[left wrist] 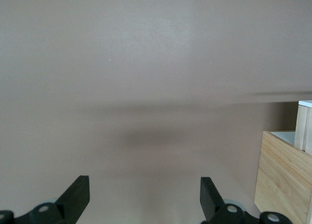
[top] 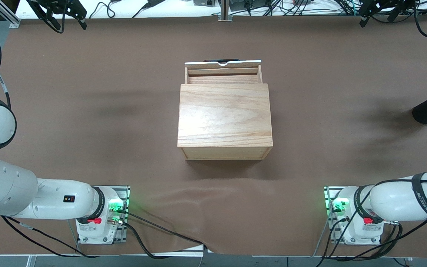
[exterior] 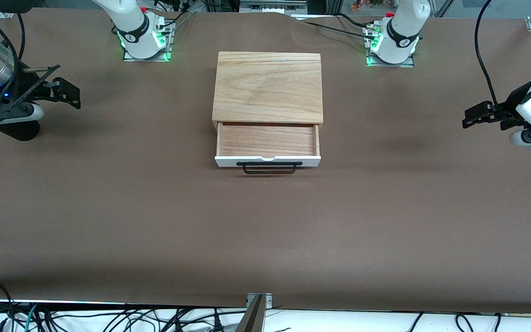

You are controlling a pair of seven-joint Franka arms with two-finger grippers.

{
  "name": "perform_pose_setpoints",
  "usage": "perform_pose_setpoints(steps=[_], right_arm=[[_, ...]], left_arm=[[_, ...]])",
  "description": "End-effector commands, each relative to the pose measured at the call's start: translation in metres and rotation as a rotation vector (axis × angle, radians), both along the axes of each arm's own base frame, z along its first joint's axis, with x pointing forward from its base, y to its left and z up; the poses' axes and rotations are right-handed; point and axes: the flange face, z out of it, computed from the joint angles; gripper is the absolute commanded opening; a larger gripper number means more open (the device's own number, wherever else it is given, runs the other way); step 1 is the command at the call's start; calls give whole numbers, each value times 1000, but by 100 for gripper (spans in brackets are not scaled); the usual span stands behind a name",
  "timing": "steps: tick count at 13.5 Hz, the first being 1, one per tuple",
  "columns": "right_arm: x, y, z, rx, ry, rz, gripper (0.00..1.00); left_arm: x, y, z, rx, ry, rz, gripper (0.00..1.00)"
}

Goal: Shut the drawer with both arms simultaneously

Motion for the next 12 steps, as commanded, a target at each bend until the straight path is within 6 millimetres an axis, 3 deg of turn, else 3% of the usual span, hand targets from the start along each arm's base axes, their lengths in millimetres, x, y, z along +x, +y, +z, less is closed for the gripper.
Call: perform_pose_setpoints(steps=[1, 12], right_arm=[[-1, 3, 2, 17, -2, 4, 100], [-3, 7, -1, 43, 12, 7, 100]], left_arm=[[-1, -2, 5, 9, -1, -1, 100], [1, -6, 1, 6, 4, -9, 100]])
